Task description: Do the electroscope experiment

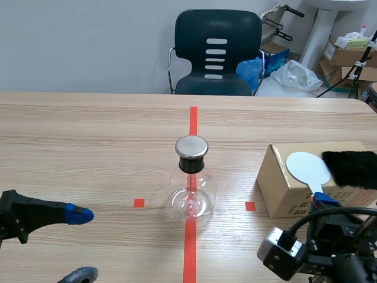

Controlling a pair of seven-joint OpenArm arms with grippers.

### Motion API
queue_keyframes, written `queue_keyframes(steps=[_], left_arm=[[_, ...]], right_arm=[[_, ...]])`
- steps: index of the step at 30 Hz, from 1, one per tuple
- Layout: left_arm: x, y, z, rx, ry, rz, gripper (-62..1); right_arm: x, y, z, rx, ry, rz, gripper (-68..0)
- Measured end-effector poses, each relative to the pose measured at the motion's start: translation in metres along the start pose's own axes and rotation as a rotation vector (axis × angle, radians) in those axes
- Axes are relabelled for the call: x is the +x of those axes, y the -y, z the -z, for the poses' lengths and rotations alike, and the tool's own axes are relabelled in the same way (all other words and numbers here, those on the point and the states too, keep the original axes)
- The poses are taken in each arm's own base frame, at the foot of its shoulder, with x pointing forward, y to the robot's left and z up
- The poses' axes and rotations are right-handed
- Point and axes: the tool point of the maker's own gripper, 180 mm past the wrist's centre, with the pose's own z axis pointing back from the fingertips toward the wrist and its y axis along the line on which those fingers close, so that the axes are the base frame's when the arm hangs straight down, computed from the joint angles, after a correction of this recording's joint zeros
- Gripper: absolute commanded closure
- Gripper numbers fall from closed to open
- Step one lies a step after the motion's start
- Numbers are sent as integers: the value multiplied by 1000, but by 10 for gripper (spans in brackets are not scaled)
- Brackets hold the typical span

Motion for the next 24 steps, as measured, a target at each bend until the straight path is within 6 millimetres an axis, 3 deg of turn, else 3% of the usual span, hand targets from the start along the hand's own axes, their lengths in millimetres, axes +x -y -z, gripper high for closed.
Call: queue_keyframes(steps=[11,13,18,24], left_arm=[[0,0,2,4,8,1,-433],[2,0,6,12,24,2,-360],[-5,-5,26,32,-4,30,-91],[-7,-22,52,86,-26,82,-70]], right_arm=[[-1,0,0,1,-7,0,-9],[-1,0,0,1,-7,0,-9],[-4,0,0,1,-22,-1,-11],[-2,20,6,-57,-36,-21,-11]])
